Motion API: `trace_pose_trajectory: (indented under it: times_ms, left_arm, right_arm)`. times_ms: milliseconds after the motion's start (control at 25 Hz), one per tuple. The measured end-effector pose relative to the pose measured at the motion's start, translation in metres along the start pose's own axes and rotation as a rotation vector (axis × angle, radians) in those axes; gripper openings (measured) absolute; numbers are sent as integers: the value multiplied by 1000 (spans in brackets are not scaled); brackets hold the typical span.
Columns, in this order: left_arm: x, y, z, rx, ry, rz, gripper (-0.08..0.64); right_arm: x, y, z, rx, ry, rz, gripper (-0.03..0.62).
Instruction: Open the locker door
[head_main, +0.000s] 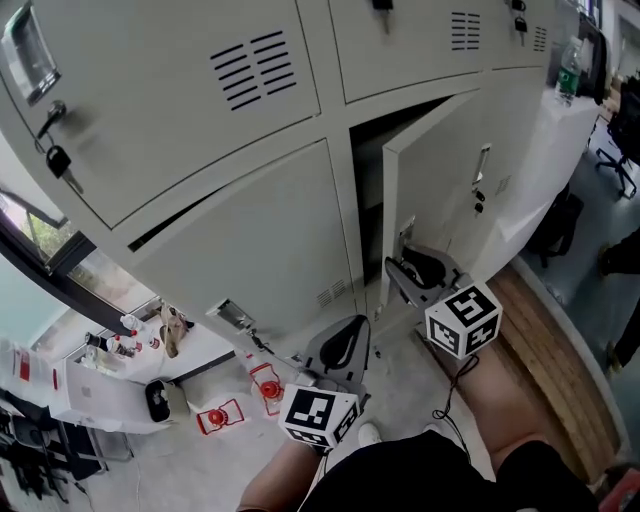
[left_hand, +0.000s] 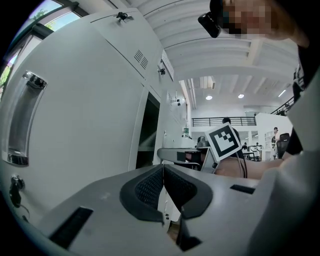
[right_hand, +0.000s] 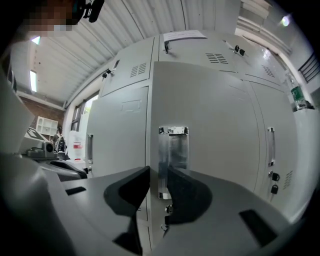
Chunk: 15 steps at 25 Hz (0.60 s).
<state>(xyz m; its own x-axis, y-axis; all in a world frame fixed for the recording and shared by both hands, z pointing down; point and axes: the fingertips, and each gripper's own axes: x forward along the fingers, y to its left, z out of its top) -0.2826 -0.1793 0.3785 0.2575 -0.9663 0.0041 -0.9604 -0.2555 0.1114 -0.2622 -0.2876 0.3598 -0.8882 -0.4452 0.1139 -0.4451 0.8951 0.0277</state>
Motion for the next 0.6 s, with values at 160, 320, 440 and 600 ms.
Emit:
trace_pose_trajectory:
  times_ms: [160,320,440,600]
  left_arm:
    - [3,-13,0,3,-1,-33,17]
    - [9,-29,0,7,-2,-64,17]
    - [14,-43,1,10,-4,-86,17]
    - [22,-64,3,13,-8,-112,17]
  right_arm:
    - [-19,-1,-2,-9,-12,59,161]
    - [-38,-3,-4,-21,-8,89,163]
    - [-53,-6,-6,-31,1,91,166]
    - [-75,-12,-9,-43,11,103,170]
